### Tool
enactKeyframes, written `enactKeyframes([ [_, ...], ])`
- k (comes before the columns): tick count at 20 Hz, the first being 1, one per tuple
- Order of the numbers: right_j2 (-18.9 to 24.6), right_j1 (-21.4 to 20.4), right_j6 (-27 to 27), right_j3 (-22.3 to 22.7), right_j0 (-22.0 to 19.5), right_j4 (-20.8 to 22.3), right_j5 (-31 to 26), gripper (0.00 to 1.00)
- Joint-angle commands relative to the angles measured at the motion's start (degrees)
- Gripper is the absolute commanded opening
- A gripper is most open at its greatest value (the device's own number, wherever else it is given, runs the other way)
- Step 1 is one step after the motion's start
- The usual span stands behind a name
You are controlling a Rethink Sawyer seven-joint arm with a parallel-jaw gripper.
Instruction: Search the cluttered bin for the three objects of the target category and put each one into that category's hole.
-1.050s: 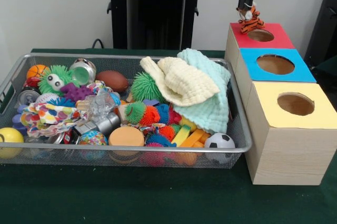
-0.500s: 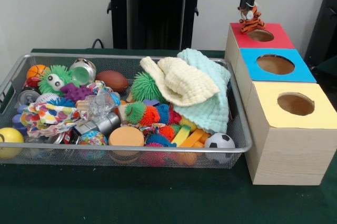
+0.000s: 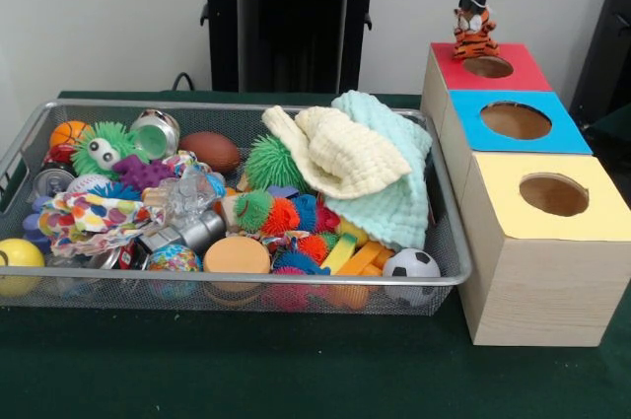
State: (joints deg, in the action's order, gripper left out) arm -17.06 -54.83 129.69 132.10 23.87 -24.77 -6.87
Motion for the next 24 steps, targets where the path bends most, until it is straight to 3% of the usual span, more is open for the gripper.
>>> enactKeyframes([
  [1,-4.0,3.0,12.7,-9.1,1.6,-2.4,-10.2,0.00],
  [18,-7.4,6.4,13.9,-17.1,3.6,-1.3,-18.0,0.00],
  [24,-7.5,6.7,13.6,-17.4,3.5,-1.4,-17.9,0.00],
])
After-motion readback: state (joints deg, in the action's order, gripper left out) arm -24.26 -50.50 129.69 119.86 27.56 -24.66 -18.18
